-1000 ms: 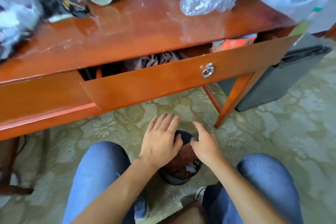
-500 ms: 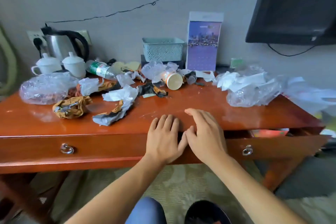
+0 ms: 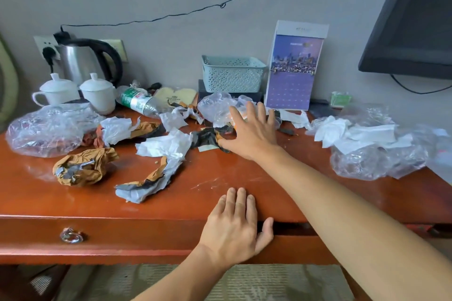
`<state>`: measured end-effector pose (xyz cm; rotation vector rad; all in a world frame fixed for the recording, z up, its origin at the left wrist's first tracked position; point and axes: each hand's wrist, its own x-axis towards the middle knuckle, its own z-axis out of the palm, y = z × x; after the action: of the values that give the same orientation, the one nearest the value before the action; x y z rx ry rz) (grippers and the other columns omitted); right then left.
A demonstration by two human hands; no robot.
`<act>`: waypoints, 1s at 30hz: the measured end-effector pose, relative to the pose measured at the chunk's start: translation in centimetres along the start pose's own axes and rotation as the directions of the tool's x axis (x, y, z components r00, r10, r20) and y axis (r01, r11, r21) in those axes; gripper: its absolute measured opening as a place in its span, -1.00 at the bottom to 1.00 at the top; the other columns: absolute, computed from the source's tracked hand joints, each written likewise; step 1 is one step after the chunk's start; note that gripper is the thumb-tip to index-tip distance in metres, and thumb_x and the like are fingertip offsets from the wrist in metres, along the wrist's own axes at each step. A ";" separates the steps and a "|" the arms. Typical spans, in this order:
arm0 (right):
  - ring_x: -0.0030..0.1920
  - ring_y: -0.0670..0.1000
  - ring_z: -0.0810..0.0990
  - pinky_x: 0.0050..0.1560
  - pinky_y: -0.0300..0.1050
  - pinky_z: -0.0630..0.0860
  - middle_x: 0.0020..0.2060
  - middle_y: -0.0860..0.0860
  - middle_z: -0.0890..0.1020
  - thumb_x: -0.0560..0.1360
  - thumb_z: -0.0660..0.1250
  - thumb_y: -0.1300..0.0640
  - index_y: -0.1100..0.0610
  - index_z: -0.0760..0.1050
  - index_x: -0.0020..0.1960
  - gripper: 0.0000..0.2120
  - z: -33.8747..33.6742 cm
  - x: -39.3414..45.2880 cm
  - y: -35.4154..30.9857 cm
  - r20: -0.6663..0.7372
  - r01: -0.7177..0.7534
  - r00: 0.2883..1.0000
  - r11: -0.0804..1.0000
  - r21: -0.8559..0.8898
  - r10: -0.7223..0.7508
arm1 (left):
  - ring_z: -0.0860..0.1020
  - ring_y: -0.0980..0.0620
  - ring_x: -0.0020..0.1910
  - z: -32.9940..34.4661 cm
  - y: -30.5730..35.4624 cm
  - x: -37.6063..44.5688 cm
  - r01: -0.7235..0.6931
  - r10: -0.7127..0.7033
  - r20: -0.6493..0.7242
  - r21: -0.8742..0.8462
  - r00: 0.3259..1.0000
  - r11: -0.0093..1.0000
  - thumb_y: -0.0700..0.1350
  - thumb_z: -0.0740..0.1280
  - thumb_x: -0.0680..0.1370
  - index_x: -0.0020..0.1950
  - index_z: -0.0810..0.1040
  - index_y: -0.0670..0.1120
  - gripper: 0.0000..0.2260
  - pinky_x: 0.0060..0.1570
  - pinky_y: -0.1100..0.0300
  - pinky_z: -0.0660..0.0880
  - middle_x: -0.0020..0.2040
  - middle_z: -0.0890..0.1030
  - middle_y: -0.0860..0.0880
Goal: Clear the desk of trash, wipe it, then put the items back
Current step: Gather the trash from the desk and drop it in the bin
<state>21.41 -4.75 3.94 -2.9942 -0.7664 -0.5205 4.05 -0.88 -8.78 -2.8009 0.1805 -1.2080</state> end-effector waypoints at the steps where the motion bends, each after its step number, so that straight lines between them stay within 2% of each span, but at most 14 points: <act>1: 0.60 0.36 -0.08 0.52 0.43 -0.10 0.64 0.17 -0.03 0.33 0.20 -0.60 -0.14 -0.03 0.64 0.04 0.1 1.3 -0.3 0.095 -0.028 0.995 1.000 0.004 0.028 | 0.71 -0.28 0.05 0.1 0.0 0.0 -0.004 0.004 -0.007 0.008 1.000 1.000 0.17 0.23 0.62 0.09 0.73 -0.24 -0.49 -0.05 -0.06 0.69 0.09 0.71 -0.28; 2: 0.60 0.39 -0.15 0.50 0.49 -0.13 0.65 0.17 -0.12 0.26 0.22 -0.66 -0.15 -0.10 0.65 0.15 0.3 2.4 -0.5 0.181 -0.049 0.982 0.999 0.005 0.047 | 0.71 -0.28 0.05 0.2 0.0 0.1 -0.011 0.011 -0.013 0.013 1.000 1.000 0.16 0.22 0.62 0.09 0.73 -0.24 -0.49 -0.05 -0.06 0.69 0.09 0.71 -0.28; 4: 0.58 0.46 -0.14 0.44 0.56 -0.03 0.64 0.18 -0.17 0.16 0.27 -0.70 -0.17 -0.12 0.65 0.25 0.6 3.9 -0.9 0.321 -0.085 0.944 0.996 0.018 0.075 | 0.71 -0.29 0.05 0.2 0.0 -0.1 -0.021 0.021 -0.023 0.016 1.000 1.000 0.16 0.22 0.63 0.09 0.74 -0.24 -0.49 -0.06 -0.06 0.69 0.09 0.71 -0.29; 5: 0.56 0.48 -0.09 0.41 0.55 0.09 0.63 0.16 -0.12 0.14 0.31 -0.68 -0.18 -0.07 0.64 0.25 0.8 4.4 -1.0 0.372 -0.105 0.924 0.994 0.025 0.088 | 0.71 -0.29 0.05 0.2 -0.1 -0.1 -0.026 0.026 -0.029 0.013 0.999 1.000 0.16 0.21 0.63 0.09 0.74 -0.24 -0.49 -0.06 -0.06 0.69 0.10 0.71 -0.29; 7: 0.48 0.45 0.08 0.28 0.37 0.35 0.56 0.13 0.02 0.18 0.40 -0.60 -0.17 0.15 0.57 0.10 1.3 4.7 -1.0 0.407 -0.125 0.907 0.992 0.022 0.105 | 0.71 -0.28 0.06 0.2 -0.1 -0.1 -0.027 0.028 -0.053 0.006 0.998 1.000 0.15 0.21 0.62 0.09 0.74 -0.23 -0.50 -0.05 -0.06 0.69 0.09 0.71 -0.28; 8: 0.43 0.40 0.16 0.18 0.26 0.43 0.51 0.12 0.09 0.23 0.43 -0.53 -0.16 0.28 0.50 -0.05 1.5 4.6 -0.8 0.386 -0.129 0.916 0.991 0.024 0.110 | 0.71 -0.28 0.06 0.2 -0.1 -0.1 -0.023 0.023 -0.061 0.001 0.998 1.000 0.14 0.21 0.62 0.09 0.74 -0.23 -0.51 -0.05 -0.05 0.69 0.10 0.71 -0.28; 10: 0.36 0.34 0.25 0.03 0.11 0.43 0.45 0.11 0.17 0.38 0.46 -0.29 -0.13 0.45 0.34 -0.41 1.7 4.0 -0.5 0.297 -0.119 0.949 0.992 0.040 0.102 | 0.71 -0.27 0.07 0.2 0.0 -0.1 -0.015 0.014 -0.066 -0.008 0.998 1.000 0.13 0.21 0.62 0.10 0.74 -0.23 -0.51 -0.04 -0.05 0.69 0.10 0.71 -0.27; 12: 0.34 0.33 0.29 0.04 0.09 0.43 0.44 0.10 0.23 0.49 0.41 -0.08 -0.11 0.54 0.24 -0.67 1.8 3.0 -0.2 0.207 -0.096 0.975 0.995 0.039 0.086 | 0.71 -0.27 0.07 0.1 0.2 -0.1 -0.014 0.012 -0.065 -0.023 0.998 1.000 0.12 0.20 0.61 0.10 0.74 -0.23 -0.52 -0.04 -0.05 0.69 0.10 0.71 -0.27; 13: 0.34 0.33 0.31 0.07 0.09 0.45 0.43 0.10 0.25 0.53 0.40 -0.03 -0.10 0.57 0.23 -0.73 1.8 2.3 0.0 0.171 -0.092 0.982 0.995 0.032 0.086 | 0.71 -0.26 0.07 0.0 0.2 0.0 -0.013 0.011 -0.062 -0.036 0.998 0.999 0.12 0.21 0.61 0.10 0.74 -0.23 -0.52 -0.04 -0.05 0.69 0.10 0.71 -0.26; 18: 0.30 0.27 0.39 0.00 0.03 0.47 0.37 0.06 0.37 0.61 0.34 0.03 -0.04 0.61 0.22 -0.80 1.0 -2.5 1.2 0.019 -0.071 0.997 0.997 0.011 0.070 | 0.71 -0.26 0.07 -0.3 0.1 0.0 -0.003 0.000 -0.050 -0.070 0.999 0.998 0.12 0.29 0.57 0.10 0.73 -0.22 -0.56 -0.01 -0.04 0.67 0.12 0.71 -0.26; 20: 0.32 0.24 0.37 0.04 0.06 0.51 0.38 0.03 0.38 0.63 0.30 0.02 -0.02 0.61 0.24 -0.78 0.2 -4.4 2.1 -0.017 -0.082 0.996 0.996 0.033 0.082 | 0.69 -0.26 0.10 -0.6 0.1 0.0 0.000 -0.002 -0.023 -0.084 1.000 0.996 0.13 0.28 0.58 0.12 0.71 -0.21 -0.56 0.00 -0.04 0.66 0.14 0.70 -0.26; 26: 0.25 0.17 0.44 0.06 0.03 0.52 0.32 -0.02 0.44 0.61 0.33 0.01 -0.02 0.64 0.06 -0.87 -2.6 -9.4 5.6 -0.127 -0.112 0.983 0.983 0.146 0.131 | 0.54 -0.18 -0.01 -2.8 0.4 0.8 0.041 -0.024 0.150 -0.114 0.988 0.993 0.17 0.22 0.58 0.07 0.58 -0.11 -0.63 -0.03 -0.07 0.46 0.02 0.59 -0.10; 28: 0.27 0.16 0.44 0.03 0.01 0.49 0.31 -0.02 0.45 0.60 0.35 0.01 0.01 0.65 0.05 -0.87 -3.7 -10.8 6.7 -0.149 -0.130 0.976 0.977 0.168 0.156 | 0.54 -0.16 -0.05 -3.5 0.4 1.4 0.099 -0.074 0.206 -0.116 0.976 0.988 0.19 0.20 0.56 0.02 0.57 -0.07 -0.64 -0.05 -0.05 0.47 -0.02 0.58 -0.07; 30: 0.31 0.14 0.42 0.02 0.01 0.45 0.33 -0.03 0.45 0.58 0.37 0.02 0.01 0.66 0.04 -0.88 -4.7 -12.4 7.9 -0.162 -0.152 0.969 0.970 0.190 0.184 | 0.57 -0.17 -0.02 -3.9 0.3 2.5 0.183 -0.145 0.261 -0.129 0.954 0.975 0.19 0.16 0.56 0.06 0.54 -0.07 -0.63 -0.03 -0.04 0.49 0.02 0.57 -0.08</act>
<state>13.35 -17.89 5.01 -2.7690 -0.5093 -0.6640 2.89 -1.64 -4.31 -3.1233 0.0208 -0.8871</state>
